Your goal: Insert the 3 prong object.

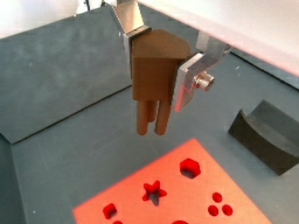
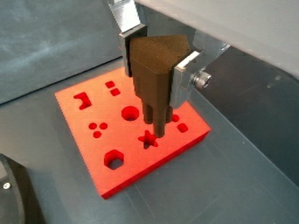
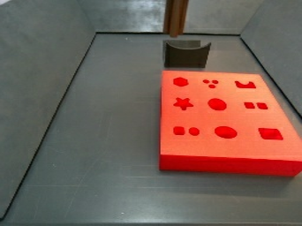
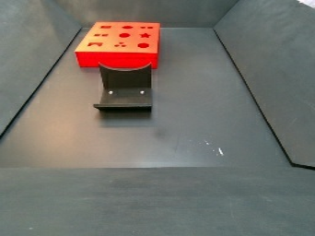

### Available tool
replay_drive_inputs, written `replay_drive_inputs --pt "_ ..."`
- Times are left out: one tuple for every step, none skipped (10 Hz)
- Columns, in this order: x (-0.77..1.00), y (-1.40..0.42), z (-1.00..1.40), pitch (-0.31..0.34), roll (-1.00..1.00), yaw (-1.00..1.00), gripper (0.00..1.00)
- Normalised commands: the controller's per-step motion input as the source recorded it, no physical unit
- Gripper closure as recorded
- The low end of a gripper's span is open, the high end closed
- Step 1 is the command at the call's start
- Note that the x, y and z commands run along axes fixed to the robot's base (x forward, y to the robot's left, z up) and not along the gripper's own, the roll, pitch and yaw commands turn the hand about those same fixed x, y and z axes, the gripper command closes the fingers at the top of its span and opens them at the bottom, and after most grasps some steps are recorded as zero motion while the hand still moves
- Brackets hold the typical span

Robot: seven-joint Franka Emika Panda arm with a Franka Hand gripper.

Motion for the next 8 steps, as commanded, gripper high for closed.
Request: replay_drive_inputs --pt "1.00 0.00 -0.05 0.173 0.27 0.09 1.00" --pt "0.99 0.01 0.20 0.121 0.35 0.09 1.00" --pt "1.00 0.00 0.33 0.067 0.35 0.00 1.00" --pt "1.00 0.00 0.30 0.087 0.31 0.00 1.00" --pt "1.00 0.00 0.24 0.067 0.30 0.05 1.00" --pt "1.00 0.00 0.12 0.021 0.27 0.06 1.00" --pt "0.88 0.13 -0.25 -0.039 0.00 0.23 1.00" --pt "0.92 0.13 -0.36 -0.054 -0.08 0.20 1.00"
